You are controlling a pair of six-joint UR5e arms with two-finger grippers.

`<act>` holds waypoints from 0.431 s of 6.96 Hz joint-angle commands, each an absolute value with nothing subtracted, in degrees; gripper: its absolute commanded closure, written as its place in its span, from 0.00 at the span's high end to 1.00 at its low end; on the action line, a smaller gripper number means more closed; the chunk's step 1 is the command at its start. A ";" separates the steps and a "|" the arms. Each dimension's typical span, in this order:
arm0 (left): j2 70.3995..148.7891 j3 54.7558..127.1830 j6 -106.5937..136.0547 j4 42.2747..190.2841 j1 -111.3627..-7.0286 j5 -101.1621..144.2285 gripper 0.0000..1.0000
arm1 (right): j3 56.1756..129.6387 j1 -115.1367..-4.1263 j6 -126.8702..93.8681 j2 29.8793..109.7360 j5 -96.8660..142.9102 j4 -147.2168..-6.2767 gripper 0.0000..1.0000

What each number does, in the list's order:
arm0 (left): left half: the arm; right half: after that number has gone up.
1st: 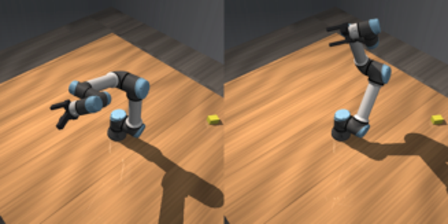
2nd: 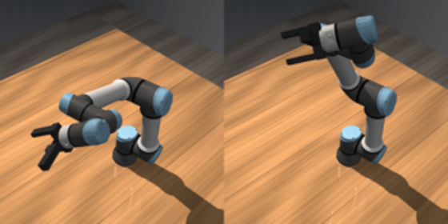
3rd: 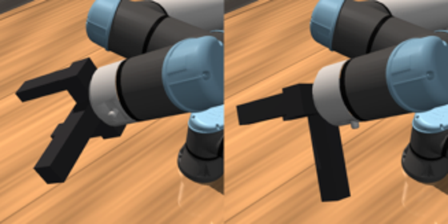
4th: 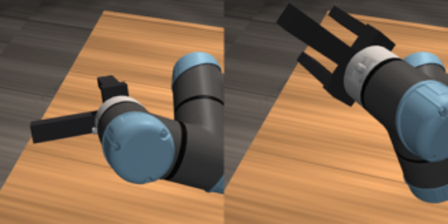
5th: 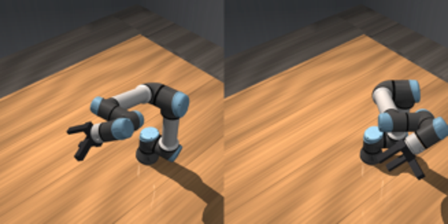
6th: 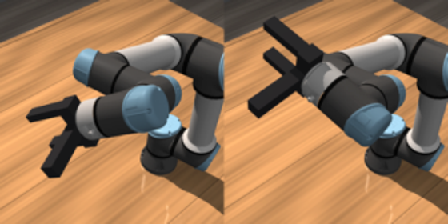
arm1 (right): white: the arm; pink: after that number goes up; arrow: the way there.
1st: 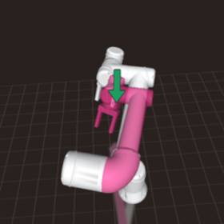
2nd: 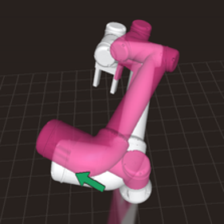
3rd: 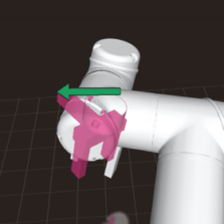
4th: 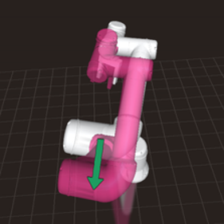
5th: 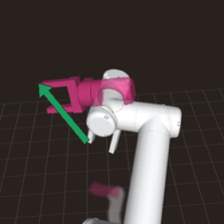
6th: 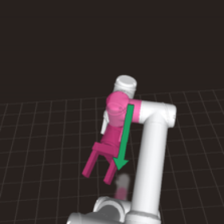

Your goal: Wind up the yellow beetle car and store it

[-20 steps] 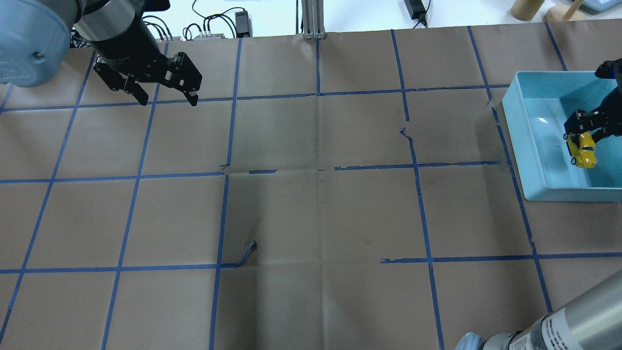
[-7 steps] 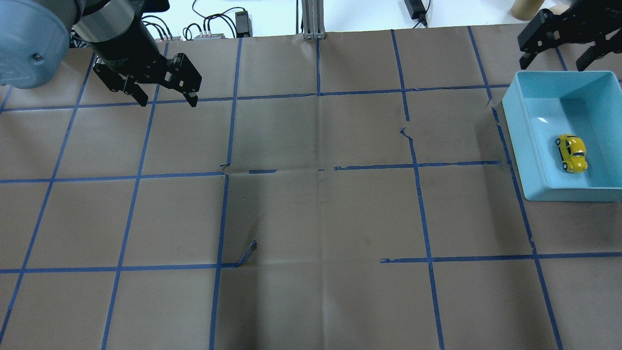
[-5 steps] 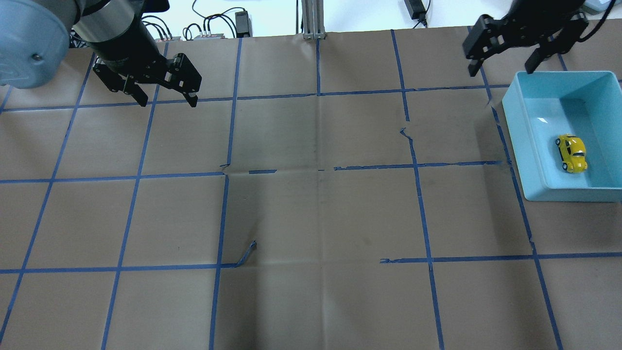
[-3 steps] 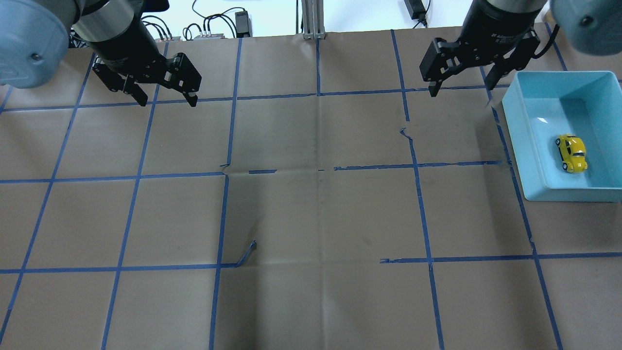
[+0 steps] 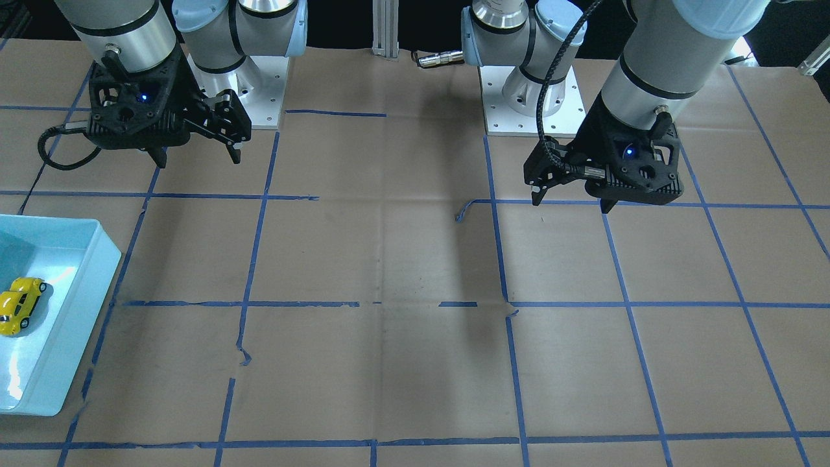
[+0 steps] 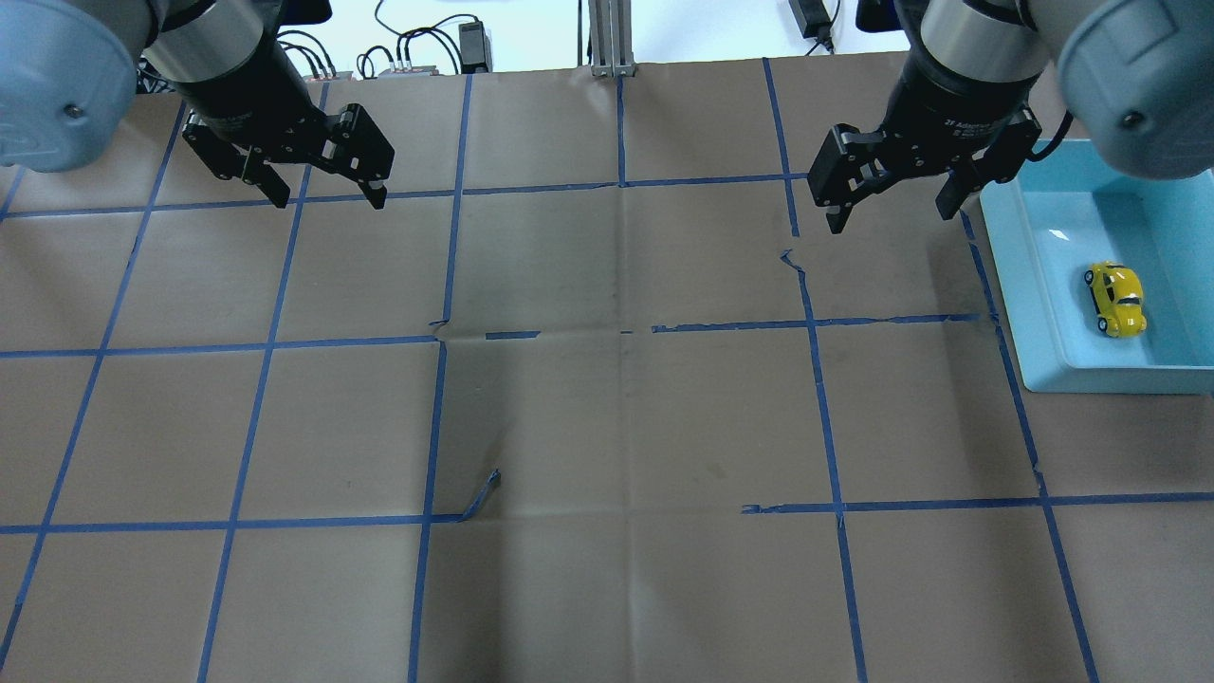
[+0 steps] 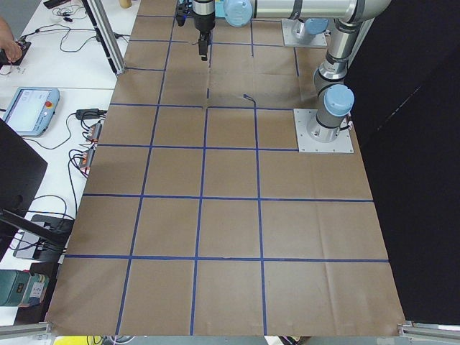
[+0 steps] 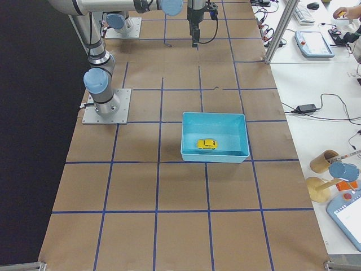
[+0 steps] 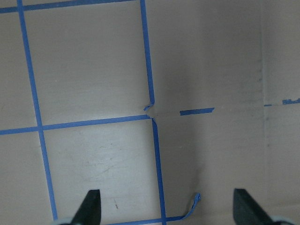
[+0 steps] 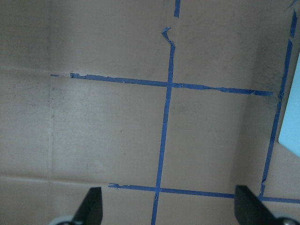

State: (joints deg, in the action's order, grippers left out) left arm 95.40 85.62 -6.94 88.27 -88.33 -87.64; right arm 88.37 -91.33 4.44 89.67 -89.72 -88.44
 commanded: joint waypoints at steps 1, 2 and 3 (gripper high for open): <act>95.97 85.43 -6.94 88.16 -88.33 -86.66 1.00 | 85.44 -91.32 4.40 87.90 -89.74 -87.37 1.00; 95.98 85.34 -6.94 88.24 -88.42 -86.66 1.00 | 85.34 -91.14 4.22 87.80 -89.74 -87.54 1.00; 95.80 85.43 -6.94 88.24 -88.42 -86.66 1.00 | 85.17 -91.14 4.22 87.72 -89.82 -87.71 1.00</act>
